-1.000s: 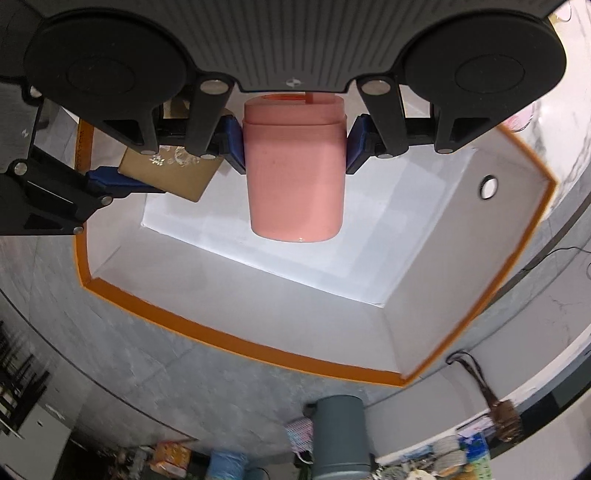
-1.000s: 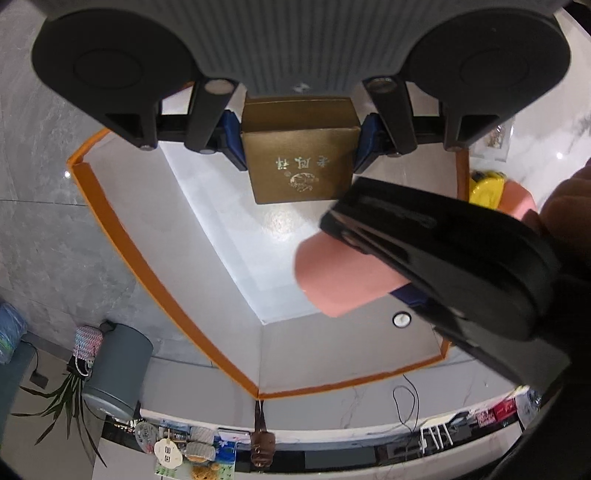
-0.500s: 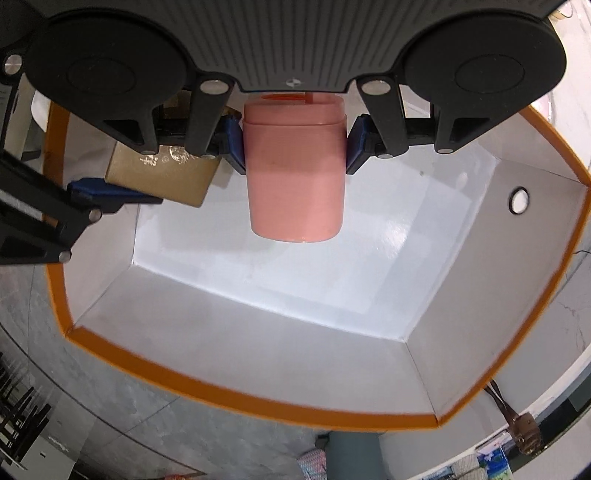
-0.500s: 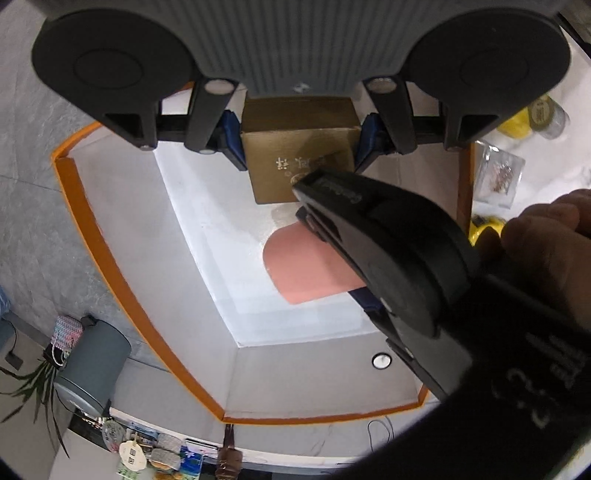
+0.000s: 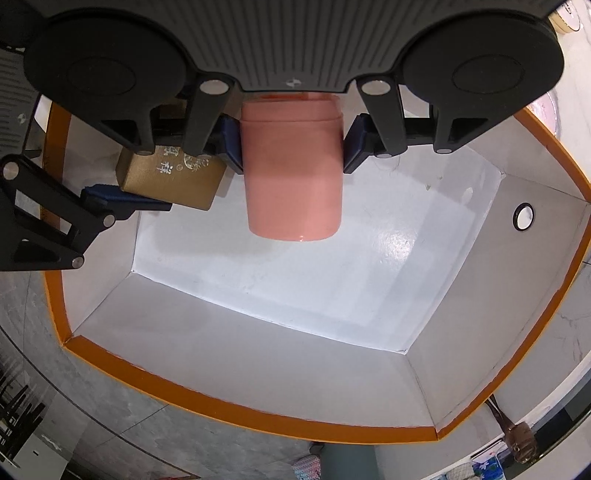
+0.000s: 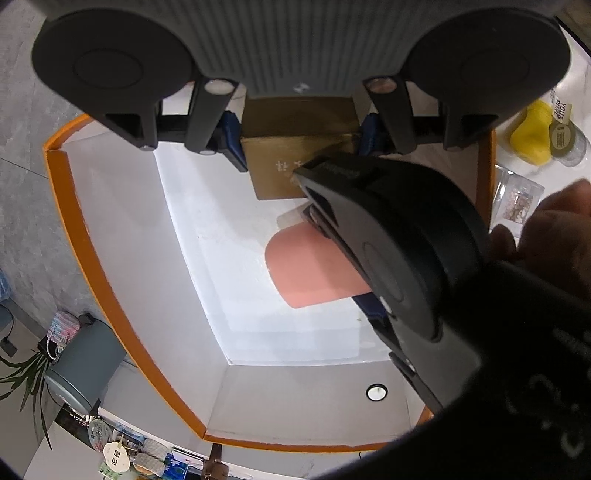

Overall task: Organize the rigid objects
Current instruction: 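Open both tools to release cup and box inside, then withdraw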

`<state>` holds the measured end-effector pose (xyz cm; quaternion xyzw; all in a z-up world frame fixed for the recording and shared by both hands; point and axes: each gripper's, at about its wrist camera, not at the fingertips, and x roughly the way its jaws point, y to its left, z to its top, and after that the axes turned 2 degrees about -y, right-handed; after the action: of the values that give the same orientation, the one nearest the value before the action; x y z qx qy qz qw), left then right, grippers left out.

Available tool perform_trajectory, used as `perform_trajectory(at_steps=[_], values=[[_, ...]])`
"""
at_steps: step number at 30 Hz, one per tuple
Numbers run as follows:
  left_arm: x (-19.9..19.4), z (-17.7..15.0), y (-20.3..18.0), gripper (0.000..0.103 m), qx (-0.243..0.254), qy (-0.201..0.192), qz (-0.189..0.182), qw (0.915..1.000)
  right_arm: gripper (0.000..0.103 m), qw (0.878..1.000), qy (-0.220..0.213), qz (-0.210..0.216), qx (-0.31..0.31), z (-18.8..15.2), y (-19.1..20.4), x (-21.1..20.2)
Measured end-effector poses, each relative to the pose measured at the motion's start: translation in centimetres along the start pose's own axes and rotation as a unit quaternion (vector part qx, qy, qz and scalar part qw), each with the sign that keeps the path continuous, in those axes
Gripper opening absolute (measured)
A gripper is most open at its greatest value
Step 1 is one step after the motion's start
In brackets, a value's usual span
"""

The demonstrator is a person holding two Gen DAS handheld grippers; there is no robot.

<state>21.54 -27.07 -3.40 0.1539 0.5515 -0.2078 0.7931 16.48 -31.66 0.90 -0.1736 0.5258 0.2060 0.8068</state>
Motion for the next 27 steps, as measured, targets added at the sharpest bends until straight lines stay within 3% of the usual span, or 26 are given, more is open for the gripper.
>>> perform_trajectory(at_steps=[8,10,15,27], values=[[-0.3,-0.3,0.3,0.069,-0.008,-0.008,-0.006,0.9999,0.059,1.0,0.01,-0.01,-0.01,0.2,0.2,0.1],[-0.5,-0.2,0.5,0.075,-0.021,-0.016,-0.016,0.9995,0.06,1.0,0.008,-0.015,-0.012,0.2,0.3,-0.2],[-1.7,0.1,0.6,0.077,-0.037,-0.041,-0.016,0.9983,0.073,0.999,-0.016,-0.029,0.0,0.2,0.0,-1.8],[-5.3,-0.5,1.2,0.08,-0.062,-0.086,-0.015,0.9942,0.073,0.997,-0.054,-0.05,0.03,-0.4,-1.0,-4.8]])
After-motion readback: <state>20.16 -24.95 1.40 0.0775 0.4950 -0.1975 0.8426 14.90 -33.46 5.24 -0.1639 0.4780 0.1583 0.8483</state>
